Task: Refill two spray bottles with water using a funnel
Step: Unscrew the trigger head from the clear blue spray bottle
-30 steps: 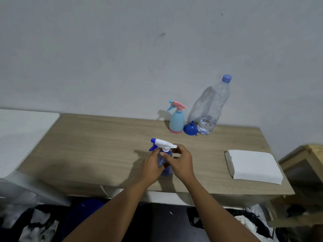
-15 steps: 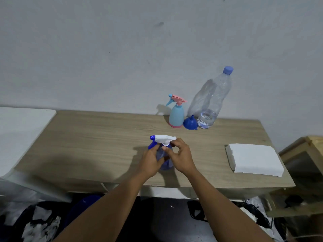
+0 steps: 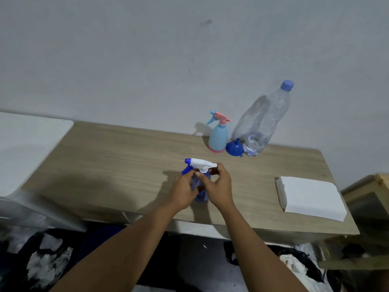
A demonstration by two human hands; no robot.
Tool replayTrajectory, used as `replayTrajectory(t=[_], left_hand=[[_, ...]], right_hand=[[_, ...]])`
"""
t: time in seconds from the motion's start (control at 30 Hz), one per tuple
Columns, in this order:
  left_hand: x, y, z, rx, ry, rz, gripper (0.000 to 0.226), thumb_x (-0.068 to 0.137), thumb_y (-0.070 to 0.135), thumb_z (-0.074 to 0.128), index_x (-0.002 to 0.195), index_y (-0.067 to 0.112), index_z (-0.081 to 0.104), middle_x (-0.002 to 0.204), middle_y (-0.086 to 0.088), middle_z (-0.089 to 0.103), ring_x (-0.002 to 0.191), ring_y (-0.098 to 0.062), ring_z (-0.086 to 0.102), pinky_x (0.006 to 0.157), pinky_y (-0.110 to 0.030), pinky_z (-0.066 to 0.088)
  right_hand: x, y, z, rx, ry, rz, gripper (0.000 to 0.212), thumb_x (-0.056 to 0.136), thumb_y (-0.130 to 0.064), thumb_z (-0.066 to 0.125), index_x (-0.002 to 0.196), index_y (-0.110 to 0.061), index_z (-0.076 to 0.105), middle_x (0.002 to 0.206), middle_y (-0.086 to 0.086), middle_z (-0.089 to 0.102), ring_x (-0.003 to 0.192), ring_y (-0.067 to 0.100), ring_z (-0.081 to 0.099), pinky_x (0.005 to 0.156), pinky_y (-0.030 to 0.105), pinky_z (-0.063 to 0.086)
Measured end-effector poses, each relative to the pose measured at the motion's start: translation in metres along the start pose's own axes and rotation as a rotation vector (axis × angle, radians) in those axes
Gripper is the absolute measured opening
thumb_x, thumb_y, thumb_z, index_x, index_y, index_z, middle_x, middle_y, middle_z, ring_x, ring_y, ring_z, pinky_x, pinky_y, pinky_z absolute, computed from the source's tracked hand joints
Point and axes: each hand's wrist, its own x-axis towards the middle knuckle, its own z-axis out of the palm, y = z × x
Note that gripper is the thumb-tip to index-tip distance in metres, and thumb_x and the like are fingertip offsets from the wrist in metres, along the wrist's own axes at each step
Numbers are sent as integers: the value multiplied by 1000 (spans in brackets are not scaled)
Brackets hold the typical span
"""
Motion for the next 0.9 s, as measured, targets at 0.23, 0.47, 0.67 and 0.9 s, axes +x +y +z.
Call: replayTrajectory(t=[0.23,0.47,0.67,0.9], left_hand=[[0,-2,-2,8,-20,5,44,82,11,67,122,25,59,113,3,69,100,-14,67,85,-33,56],[0,-1,-2,21,-18,9,45,83,12,70,125,19,58,115,0,68,101,-17,67,88,-39,56],[0,-3,0,-30,-24,0,57,76,35,68,130,31,52,120,4,66,106,-16,66,90,-41,56],[0,-3,1,-26,-3,15,55,77,25,67,130,31,53,118,4,66,103,-17,66,88,-42,56]], right_hand=[[-2,-6,0,-54,-2,7,46,72,-52,75,108,-28,61,96,-14,67,92,6,63,88,39,54],[-3,-9,-3,-36,3,33,52,69,-52,75,111,-26,61,98,-12,68,93,8,65,89,41,55],[-4,-9,-5,-60,-26,22,49,72,-50,71,112,-24,66,99,-10,71,94,10,66,90,43,55],[-5,-11,-6,-106,-24,4,41,76,-50,69,108,-25,67,97,-11,71,94,7,66,90,44,54]])
